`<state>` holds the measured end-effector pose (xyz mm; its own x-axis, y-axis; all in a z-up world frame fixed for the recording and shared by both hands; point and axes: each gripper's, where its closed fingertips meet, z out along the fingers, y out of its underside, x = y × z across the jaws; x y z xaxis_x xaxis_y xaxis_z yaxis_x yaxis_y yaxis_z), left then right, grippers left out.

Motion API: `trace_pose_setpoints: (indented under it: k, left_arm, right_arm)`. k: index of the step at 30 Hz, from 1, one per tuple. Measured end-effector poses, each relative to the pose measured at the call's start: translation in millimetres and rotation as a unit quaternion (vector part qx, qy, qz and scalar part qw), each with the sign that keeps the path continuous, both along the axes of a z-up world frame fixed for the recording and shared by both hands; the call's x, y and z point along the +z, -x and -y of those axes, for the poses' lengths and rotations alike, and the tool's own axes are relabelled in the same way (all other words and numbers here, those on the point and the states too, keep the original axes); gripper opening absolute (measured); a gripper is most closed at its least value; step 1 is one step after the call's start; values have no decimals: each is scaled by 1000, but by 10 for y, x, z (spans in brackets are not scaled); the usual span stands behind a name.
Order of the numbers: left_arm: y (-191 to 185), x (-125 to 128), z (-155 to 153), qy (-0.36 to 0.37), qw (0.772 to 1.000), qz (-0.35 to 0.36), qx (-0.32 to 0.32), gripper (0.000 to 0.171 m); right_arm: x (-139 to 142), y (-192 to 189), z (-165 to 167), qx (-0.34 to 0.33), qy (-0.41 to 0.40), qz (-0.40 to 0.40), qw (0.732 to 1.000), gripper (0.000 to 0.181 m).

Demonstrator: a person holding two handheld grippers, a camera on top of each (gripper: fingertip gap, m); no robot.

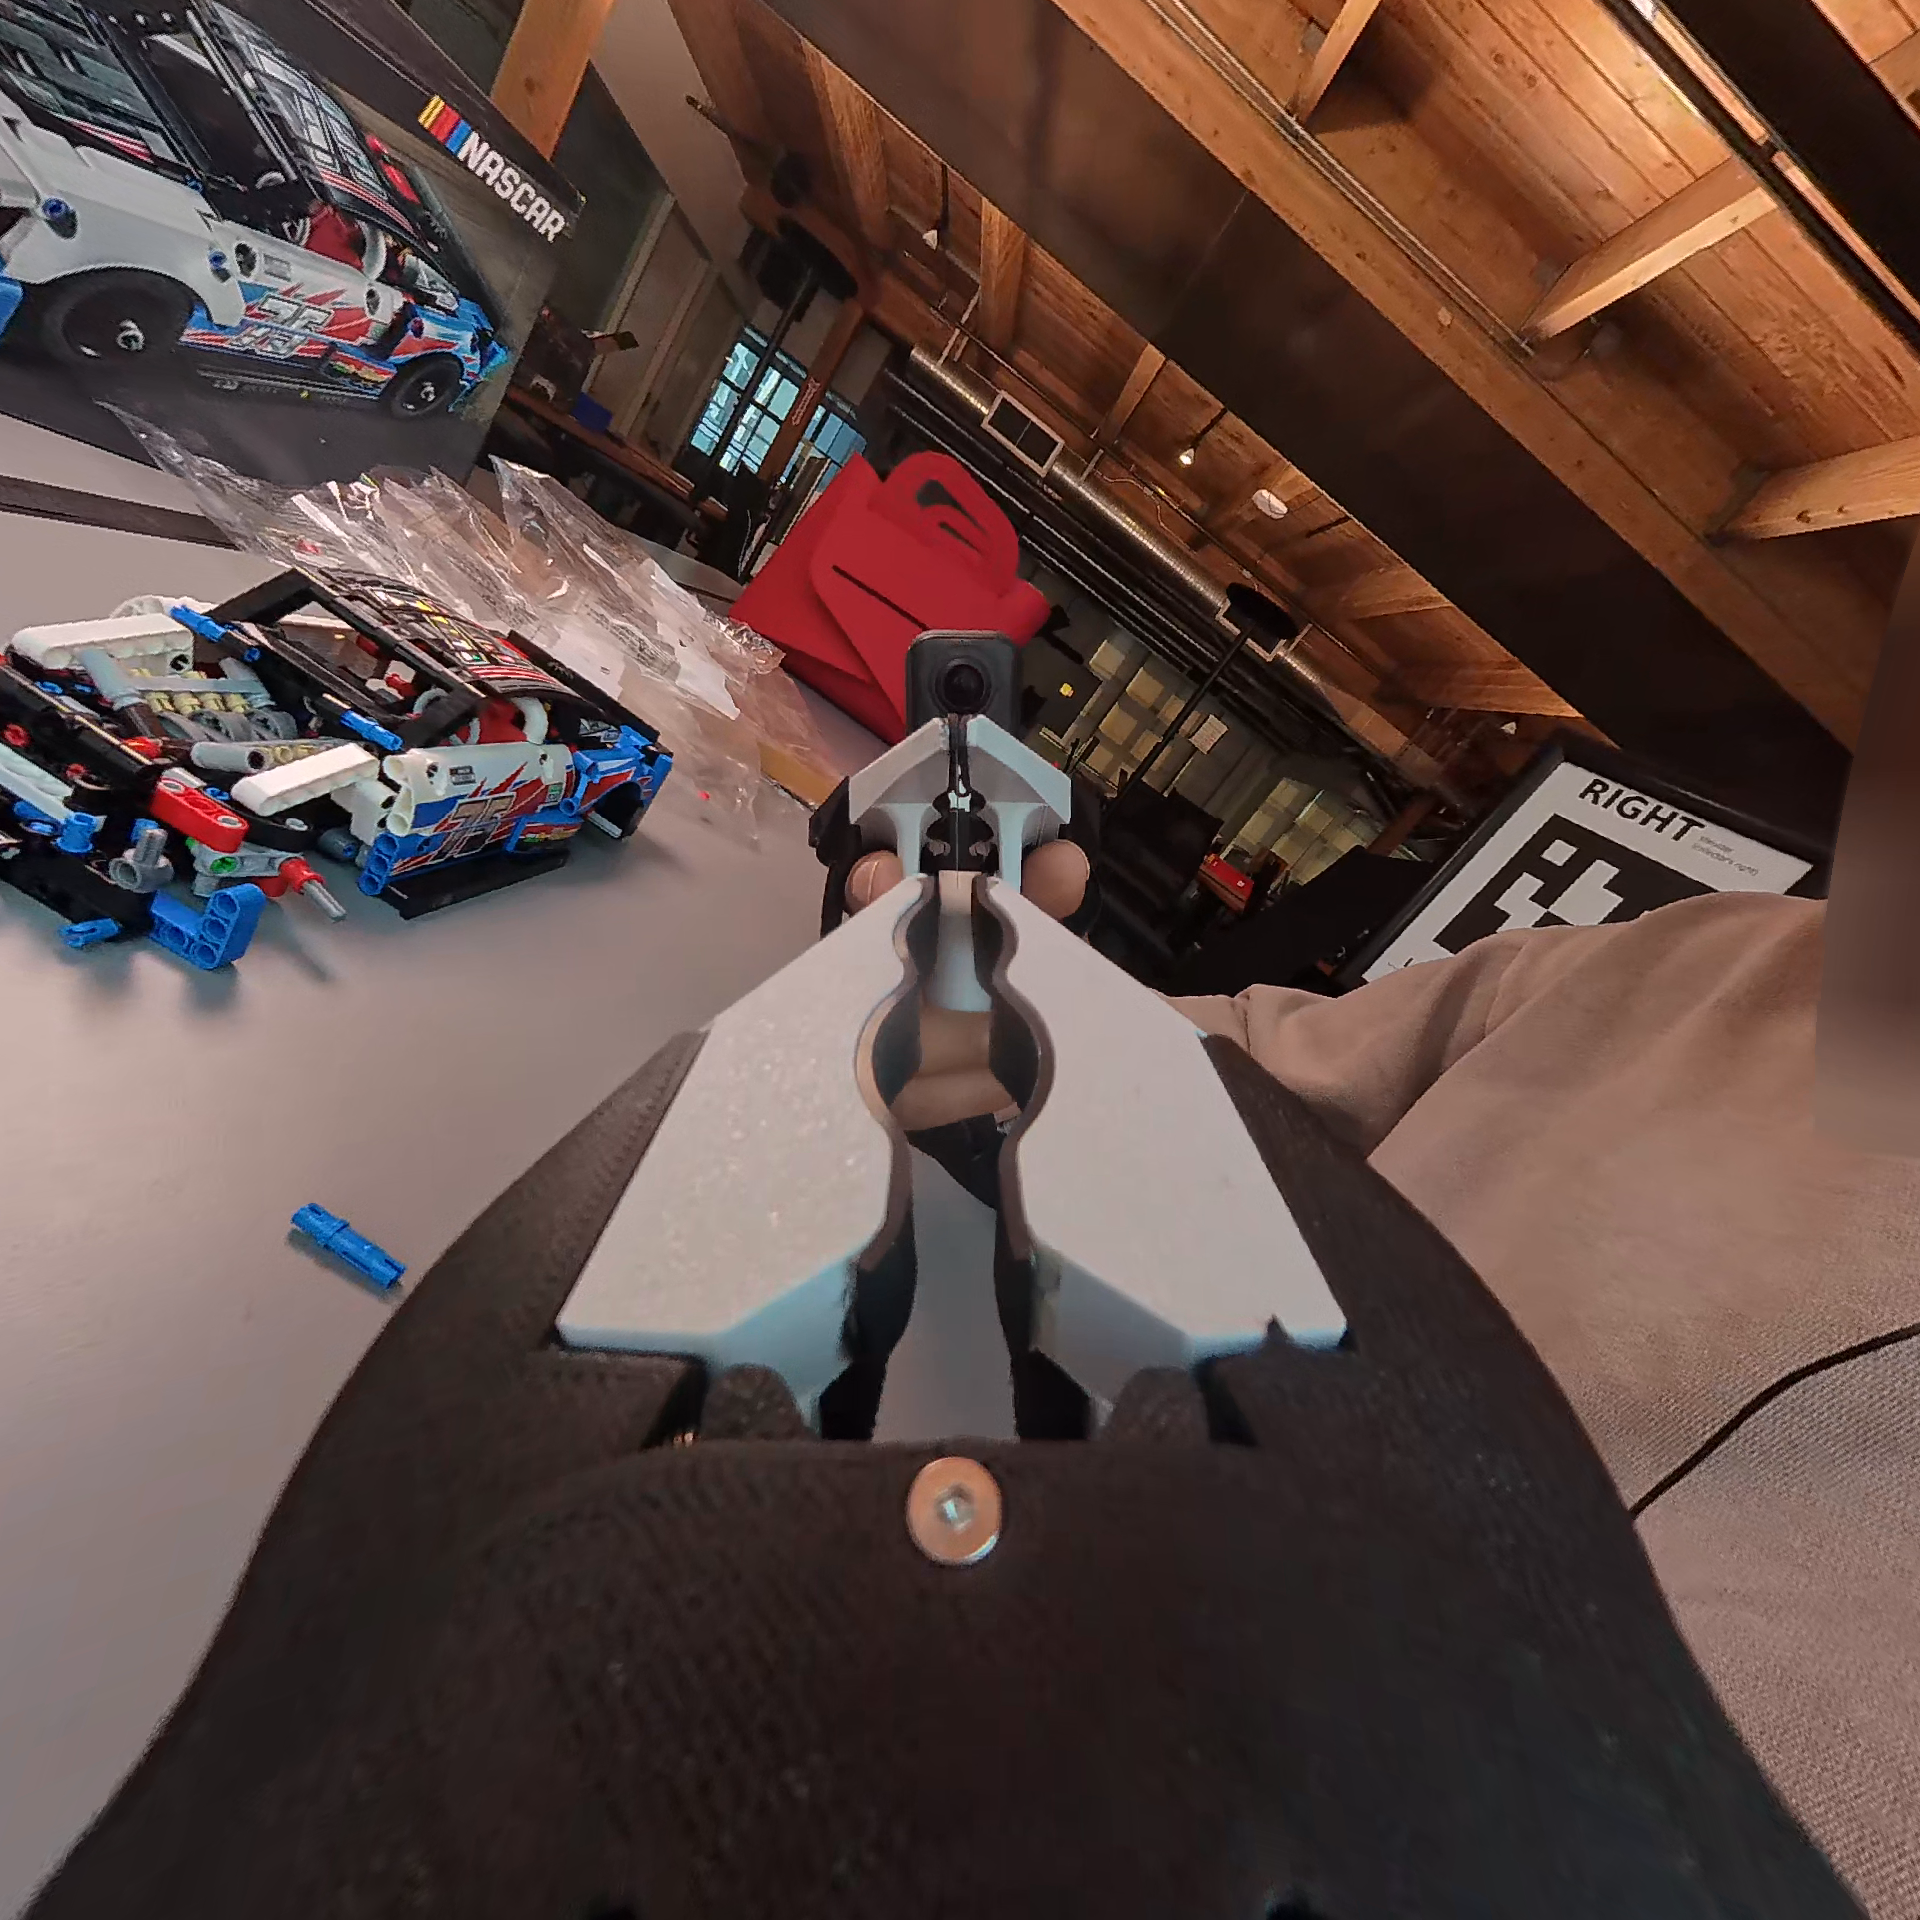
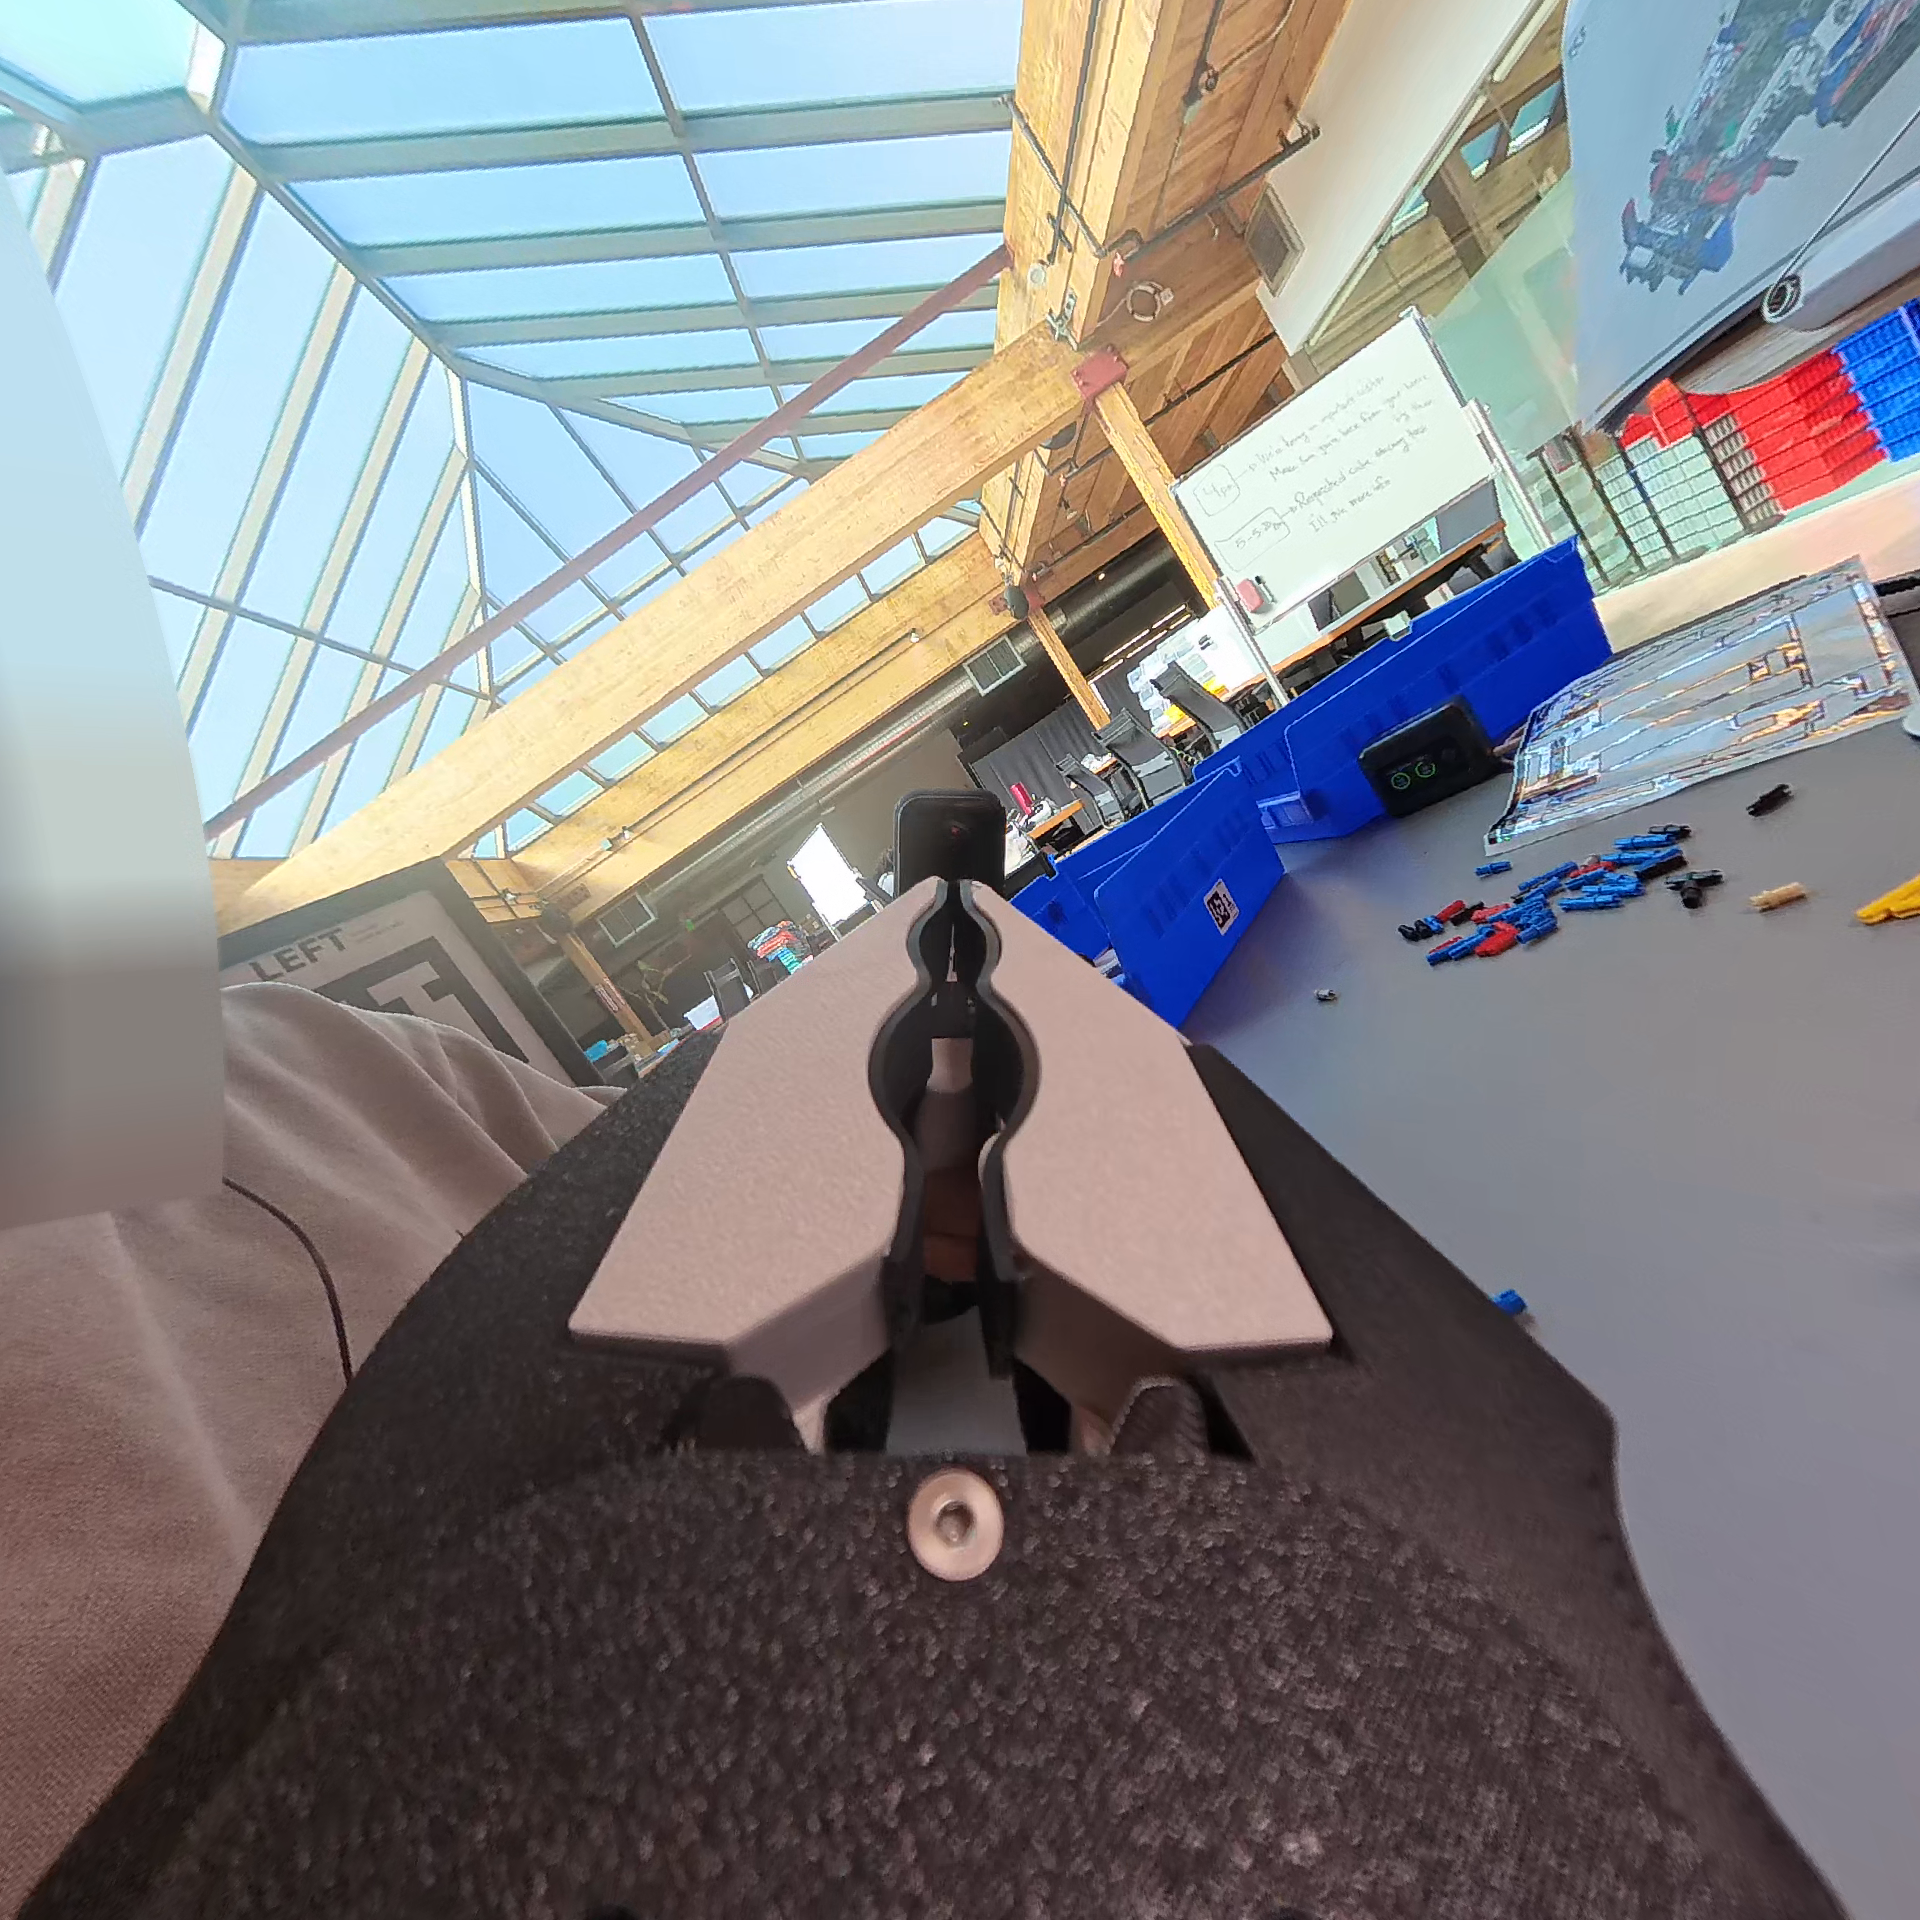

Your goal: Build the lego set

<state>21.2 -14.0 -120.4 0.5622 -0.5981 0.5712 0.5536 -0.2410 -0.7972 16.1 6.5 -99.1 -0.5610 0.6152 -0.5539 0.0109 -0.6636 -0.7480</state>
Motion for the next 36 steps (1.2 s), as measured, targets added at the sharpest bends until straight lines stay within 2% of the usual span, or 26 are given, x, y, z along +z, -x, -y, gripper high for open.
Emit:
trace_pose_setpoints:
  k: [11, 18, 24, 30, 36]
  left_arm:
    - [19, 34, 32, -3, 1000, -15, -8, 0]
    - [44, 74, 125, -15, 998, -46, -28, 0]
    - [61, 96, 197, -23, 996, -64, -52, 0]
    - [49, -93, 186, 36, 992, -88, -85, 0]
    - [-14, -225, 192, 63, 986, -113, -103, 0]
  right_arm:
    - [-19, -3, 6, 6, -3, 9, 1000, 0]
    - [-57, -30, 89, 12, -63, 17, 998, 0]
    - [-57, -73, 82, 15, -106, 22, 994, 15]
    - [-155, -93, 10, 31, -134, 64, 988, 17]
    - [-335, -110, 154, 82, -161, 106, 978, 13]
